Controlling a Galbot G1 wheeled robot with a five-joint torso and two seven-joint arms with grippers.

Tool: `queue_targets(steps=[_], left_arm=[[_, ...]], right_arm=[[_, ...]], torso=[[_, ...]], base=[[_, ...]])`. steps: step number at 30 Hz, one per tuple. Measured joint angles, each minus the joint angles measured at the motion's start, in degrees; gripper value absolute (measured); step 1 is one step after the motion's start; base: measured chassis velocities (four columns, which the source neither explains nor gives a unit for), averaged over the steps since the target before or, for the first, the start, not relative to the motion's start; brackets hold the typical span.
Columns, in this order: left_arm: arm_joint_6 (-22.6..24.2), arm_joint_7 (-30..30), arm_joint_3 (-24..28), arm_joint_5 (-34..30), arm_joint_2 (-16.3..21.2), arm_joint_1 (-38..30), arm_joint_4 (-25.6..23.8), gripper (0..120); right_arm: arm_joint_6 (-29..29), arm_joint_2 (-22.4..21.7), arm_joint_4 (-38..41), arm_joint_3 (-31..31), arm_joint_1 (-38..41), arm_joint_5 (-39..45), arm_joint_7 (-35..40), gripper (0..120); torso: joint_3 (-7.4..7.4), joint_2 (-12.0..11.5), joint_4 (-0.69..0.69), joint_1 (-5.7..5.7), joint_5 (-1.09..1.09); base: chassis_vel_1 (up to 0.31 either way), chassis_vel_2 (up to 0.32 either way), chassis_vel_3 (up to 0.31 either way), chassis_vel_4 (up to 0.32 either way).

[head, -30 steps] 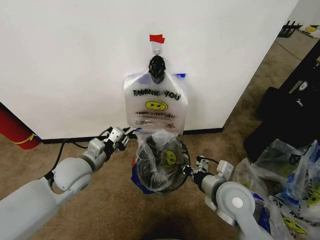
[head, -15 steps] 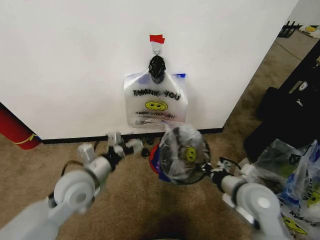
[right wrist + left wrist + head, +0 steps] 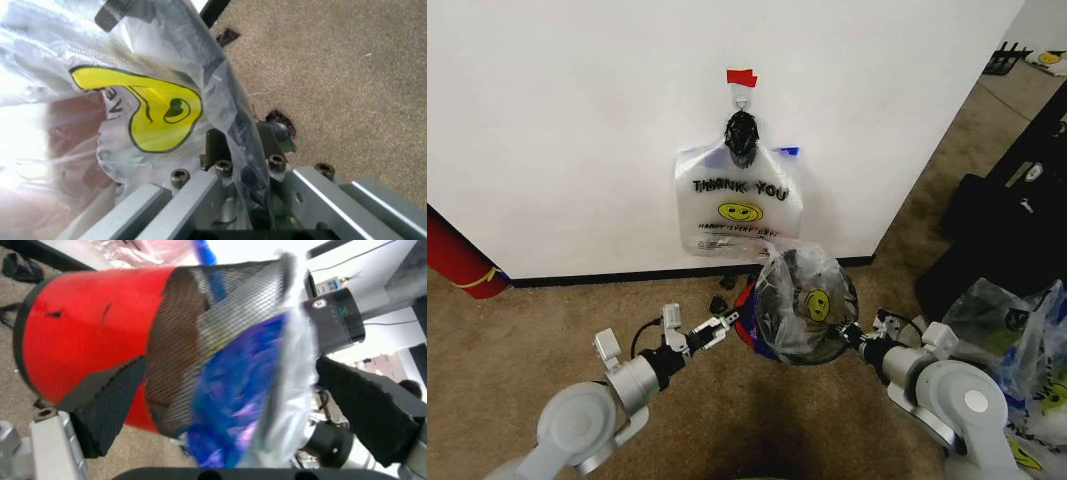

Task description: Pick up the garbage bag from the wall and place it over the trash bin.

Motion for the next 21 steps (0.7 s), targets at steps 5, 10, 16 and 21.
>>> queue_targets(steps=[5,10,16,21], left_arm=[[-0.6,0.6,0.7,2.0,-0.1,0.6,0.6,90],[-1.2,0.9,1.2,2.8,-0.1,0.5,1.0,72],[-1.3,0.8,1.7,2.9,0.1,0.4,1.4,52],[-1.4,0.8,2.3,2.9,0.0,-0.1,1.9,36]], right_arm=[[0.0,0.2,0.1,-0.1,0.1,0.1,0.3,0],[0.0,-0.1,0.2,-0.4,-0.2,-0.7,0.1,0],[0.1,-0.3,-0.1,-0.3,0.1,-0.9,0.0,0],[0.1,-0.1,-0.7,-0.6,0.2,-1.4,0.0,0]], torso=[[0.0,0.0,0.0,0.0,0.0],[0.0,0.0,0.0,0.0,0.0],[0.0,0.0,0.01,0.0,0.0],[0.0,0.0,0.0,0.0,0.0]], base=[[0.0,0.0,0.0,0.0],[0.0,0.0,0.0,0.0],[0.0,0.0,0.0,0.0],[0.0,0.0,0.0,0.0]])
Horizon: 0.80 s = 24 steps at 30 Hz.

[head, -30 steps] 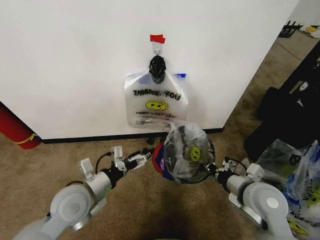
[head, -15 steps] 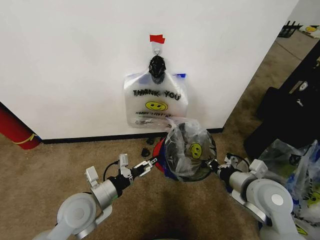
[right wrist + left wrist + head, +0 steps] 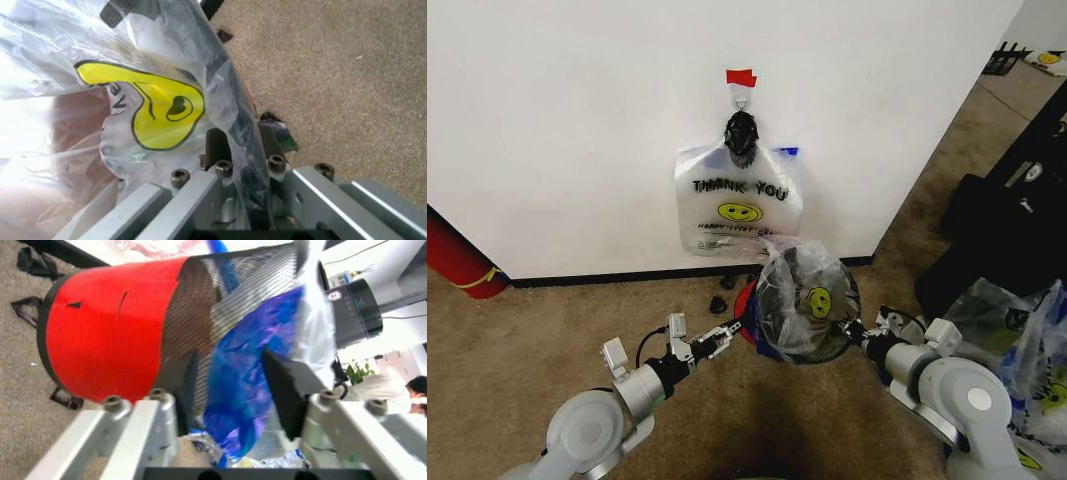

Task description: Pick up the garbage bag from the wall and place it over the trash bin.

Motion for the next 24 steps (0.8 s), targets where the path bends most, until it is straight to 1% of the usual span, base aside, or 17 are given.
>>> queue_targets(steps=[5,7,8,9,15,21,24], left_arm=[[-0.1,0.0,0.7,0.0,-0.2,-1.0,0.2,13],[-0.1,0.0,0.8,0.1,-0.2,-1.1,0.3,12],[-0.2,0.0,0.8,0.1,-0.2,-1.1,0.4,4],[-0.2,0.1,0.8,0.1,-0.2,-1.0,0.5,1],[-0.9,0.2,1.0,1.1,-0.4,-0.7,0.8,0],[-2.5,-0.4,1.3,5.9,-0.4,-0.5,3.2,0],[-2.9,-0.9,1.5,6.9,-0.5,-0.4,3.9,0]], right_arm=[[0.0,0.0,-0.4,-0.3,0.7,-0.2,0.1,0],[0.0,0.0,-0.5,-0.3,0.9,-0.2,0.2,0],[0.0,-0.1,-0.6,-0.3,1.0,-0.2,0.2,0],[0.0,-0.1,-0.8,-0.3,1.0,-0.2,0.2,0],[0.2,0.1,-1.2,-0.3,1.1,-0.4,0.2,0],[0.3,0.1,0.2,-0.2,0.9,0.2,0.2,0],[0.3,0.1,0.4,-0.1,0.8,0.3,0.2,0]], torso=[[0.0,0.0,0.0,0.0,0.0],[0.0,0.0,0.0,0.0,0.0],[0.0,0.0,0.0,0.0,0.0],[0.0,0.0,0.0,0.0,0.0],[0.0,0.0,0.0,0.0,0.01],[0.0,0.0,0.0,0.0,0.0],[0.0,0.0,0.0,0.0,0.0]], base=[[0.0,0.0,0.0,0.0],[0.0,0.0,0.0,0.0],[0.0,0.0,0.0,0.0],[0.0,0.0,0.0,0.0],[0.0,0.0,0.0,0.0],[0.0,0.0,0.0,0.0],[0.0,0.0,0.0,0.0]])
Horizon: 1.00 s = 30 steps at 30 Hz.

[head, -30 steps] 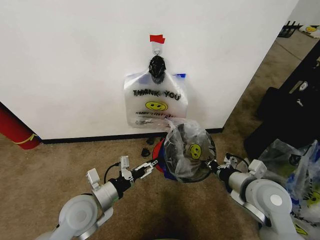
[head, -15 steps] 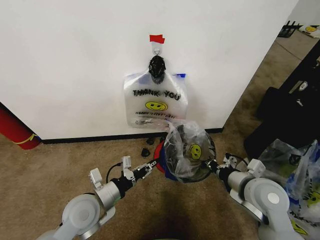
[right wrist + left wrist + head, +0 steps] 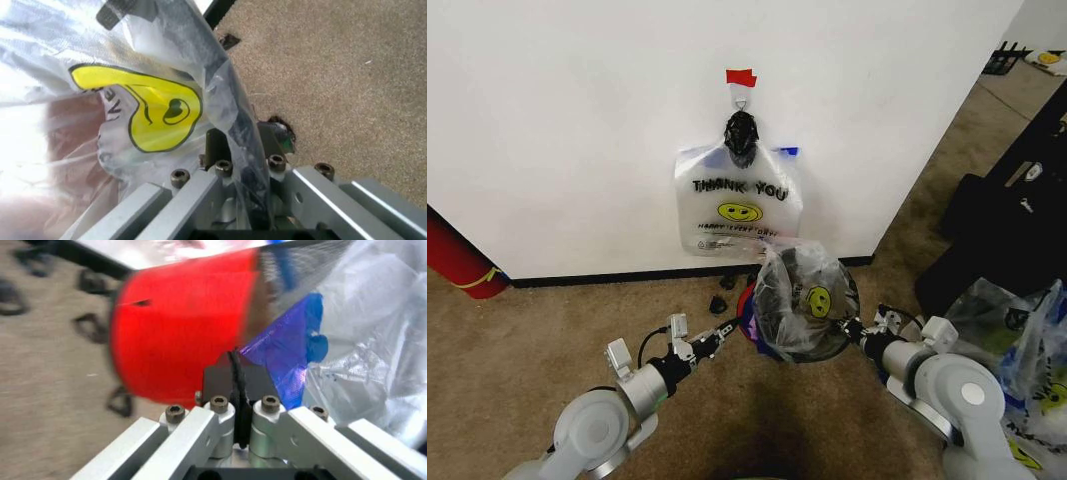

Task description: Pick up the garbage bag from the wall and place it over the trash bin.

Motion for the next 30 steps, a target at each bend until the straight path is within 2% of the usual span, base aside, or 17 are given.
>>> queue_targets(steps=[5,10,16,20,21,23,27,28,29,30], left_arm=[[-1.9,-3.2,2.1,7.4,-1.5,0.4,3.8,0],[-2.3,-4.0,3.1,11.3,-2.1,0.4,4.3,0],[-2.3,-6.1,0.5,9.1,-2.0,0.5,3.3,0],[-2.7,-10.0,-4.1,7.0,-0.6,1.0,-1.6,14],[-2.7,-10.0,-4.1,7.0,-0.6,1.0,-1.6,14],[-2.1,-11.5,-6.5,8.1,0.3,1.5,-6.2,23],[3.3,-13.6,-6.6,13.2,2.7,1.1,-15.3,38],[3.3,-13.6,-6.6,13.2,2.7,1.1,-15.3,38],[5.6,-15.0,-5.4,14.4,3.4,0.1,-17.4,45],[7.7,-16.6,-4.0,14.4,4.0,-1.1,-18.8,45]], right_arm=[[0.0,0.1,1.2,0.0,-0.6,0.1,0.1,0],[0.0,0.2,2.3,-0.2,-1.0,0.3,0.2,0],[0.0,0.0,2.1,0.0,-1.3,-0.6,0.1,0],[0.1,0.1,1.8,-0.6,-2.1,-4.8,-1.5,0],[0.1,0.1,1.8,-0.6,-2.1,-4.8,-1.5,0],[0.6,0.6,1.8,-1.7,-2.4,-7.7,-2.5,0],[1.9,1.6,2.5,-4.3,-2.7,-15.5,-4.4,0],[1.9,1.6,2.5,-4.3,-2.7,-15.5,-4.4,0],[2.4,1.8,2.8,-5.1,-2.9,-18.8,-5.4,0],[2.9,2.0,3.0,-5.6,-3.1,-21.4,-6.1,0]], torso=[[0.0,0.0,0.0,0.01,0.0],[0.0,0.0,-0.01,0.01,0.0],[0.0,0.0,0.0,0.01,0.0],[0.0,0.0,-0.01,0.01,0.0],[0.0,0.0,-0.01,0.01,0.0],[0.0,0.0,0.0,0.01,0.01],[0.0,0.0,0.0,0.0,0.02],[0.0,0.0,0.0,0.0,0.02],[0.0,0.0,0.0,0.0,0.01],[0.0,0.0,0.0,0.0,0.0]], base=[[0.0,0.0,0.0,0.0],[0.0,0.0,0.0,0.0],[0.0,0.0,0.0,0.0],[0.0,0.0,0.0,0.0],[0.0,0.0,0.0,0.0],[0.0,0.0,0.0,0.0],[0.0,0.0,0.0,0.0],[0.0,0.0,0.0,0.0],[0.0,0.0,0.0,0.0],[0.0,0.0,0.0,0.0]])
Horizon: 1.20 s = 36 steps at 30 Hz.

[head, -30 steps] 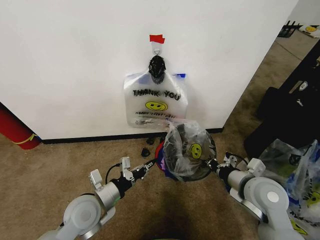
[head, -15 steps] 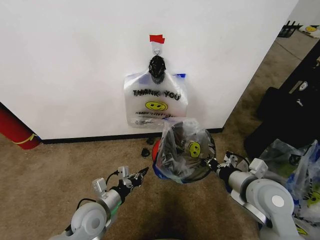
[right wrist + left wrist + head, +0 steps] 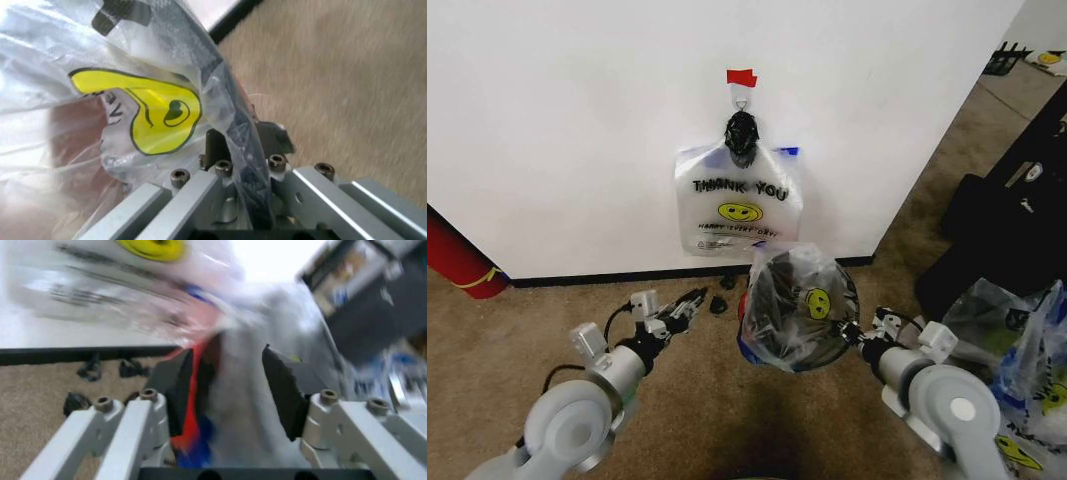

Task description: Pick up the garbage bag from the wall and place it over the trash bin.

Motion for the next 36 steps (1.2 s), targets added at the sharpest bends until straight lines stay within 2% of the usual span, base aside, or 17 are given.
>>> queue_targets(steps=[5,6,8,11,12,13,20,21,24,26,36], left_arm=[[5.2,-3.4,8.7,-1.2,2.2,-8.6,-1.9,26],[5.2,-3.4,8.7,-1.2,2.2,-8.6,-1.9,26],[6.1,-4.3,10.1,-1.5,2.6,-10.7,-2.0,18],[6.8,-4.5,14.8,-1.3,3.2,-15.7,-0.5,4],[7.1,-4.8,17.0,-1.0,3.0,-18.3,0.5,1],[7.1,-4.8,17.0,-1.0,3.0,-18.3,0.5,1],[10.6,-9.2,30.6,-0.7,-0.7,-33.4,8.1,0],[10.6,-9.2,30.6,-0.7,-0.7,-33.4,8.1,0],[12.3,-12.3,37.2,-0.6,-2.6,-39.6,12.9,0],[12.7,-13.5,39.7,0.3,-4.0,-41.6,15.6,0],[13.7,-16.7,42.2,5.0,-9.7,-43.3,25.1,0]], right_arm=[[1.3,0.0,0.0,-2.2,-0.8,-7.9,-3.5,0],[1.3,0.0,0.0,-2.2,-0.8,-7.9,-3.5,0],[1.5,-0.1,-0.3,-3.7,-0.4,-9.3,-4.6,0],[2.5,0.3,-0.9,-7.0,-0.3,-14.3,-7.1,0],[3.0,0.7,-1.2,-7.9,-0.5,-16.7,-8.0,0],[3.0,0.7,-1.2,-7.9,-0.5,-16.7,-8.0,0],[6.4,3.5,-3.6,-12.3,-0.6,-29.4,-10.7,0],[6.4,3.5,-3.6,-12.3,-0.6,-29.4,-10.7,0],[6.8,4.7,-3.9,-12.5,-0.6,-31.0,-10.7,0],[7.0,5.5,-4.6,-12.5,-0.4,-31.9,-10.7,0],[8.2,6.8,-5.6,-12.6,-0.8,-33.7,-11.2,0]], torso=[[0.0,0.0,-0.05,0.0,-0.01],[0.0,0.0,-0.05,0.0,-0.01],[0.0,0.0,-0.02,0.0,0.02],[0.01,0.0,0.04,0.0,0.0],[0.0,0.0,0.01,0.0,0.0],[0.0,0.0,0.01,0.0,0.0],[0.01,0.0,-0.01,0.0,0.0],[0.01,0.0,-0.01,0.0,0.0],[0.01,0.0,-0.03,0.0,-0.01],[0.01,0.0,0.0,0.0,0.04],[0.01,0.0,0.01,0.0,0.01]], base=[[0.0,0.0,0.0,0.0],[0.0,0.0,0.0,0.0],[0.0,0.0,0.0,0.0],[0.0,0.0,0.0,0.0],[0.0,0.0,0.0,0.0],[0.0,0.0,0.0,0.0],[0.0,0.0,0.0,0.0],[0.0,0.0,0.0,0.0],[0.0,0.0,0.0,0.0],[0.0,0.0,0.0,0.0],[0.0,0.0,0.0,0.0]])
